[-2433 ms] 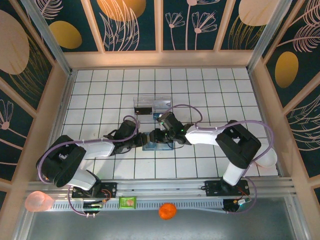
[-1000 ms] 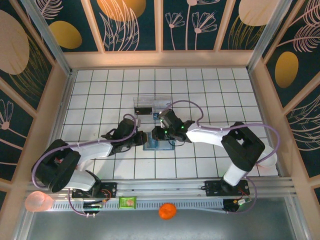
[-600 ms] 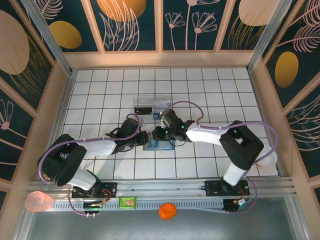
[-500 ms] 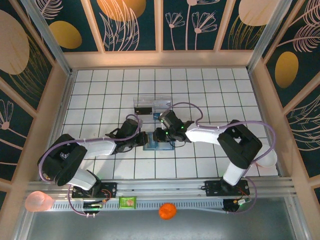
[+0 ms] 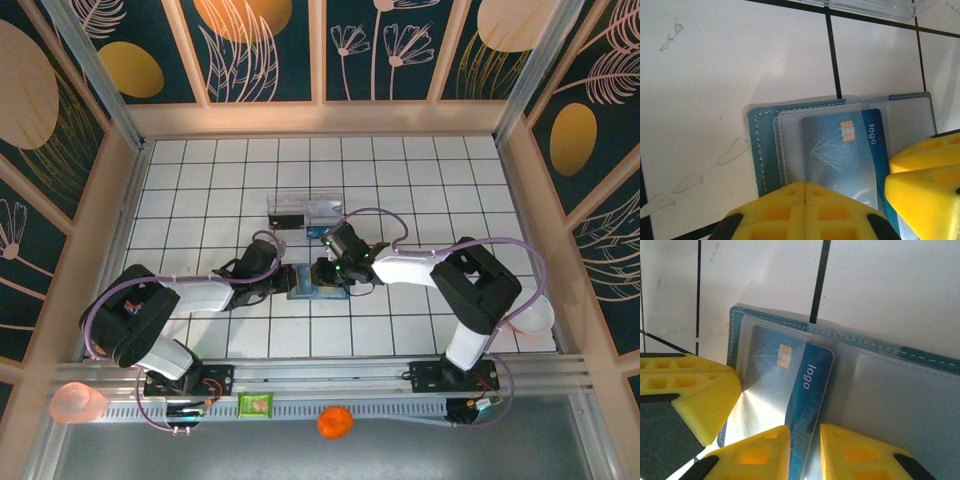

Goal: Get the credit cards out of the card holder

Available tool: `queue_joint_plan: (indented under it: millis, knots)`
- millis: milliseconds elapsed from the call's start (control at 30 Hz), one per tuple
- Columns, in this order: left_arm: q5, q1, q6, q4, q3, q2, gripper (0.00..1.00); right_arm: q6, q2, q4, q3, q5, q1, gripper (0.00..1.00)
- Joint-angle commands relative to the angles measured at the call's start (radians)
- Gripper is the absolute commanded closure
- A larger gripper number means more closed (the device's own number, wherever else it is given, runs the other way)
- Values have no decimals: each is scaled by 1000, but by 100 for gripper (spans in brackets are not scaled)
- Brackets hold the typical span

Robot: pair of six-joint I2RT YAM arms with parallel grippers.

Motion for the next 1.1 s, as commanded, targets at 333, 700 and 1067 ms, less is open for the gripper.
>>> queue_joint_plan:
  millis: [333,700,1067]
  knots:
    - [-18,-1,20,-88,-40,20,100,98,31,143,-60,-141,-53,93]
    - [-31,1,22,-100,-30,-1,100,103,-103,142,-148,-83,-81,100]
    - [-5,10,54,-113,14,-22,100,-311,-287,-122,-59,45,-83,100]
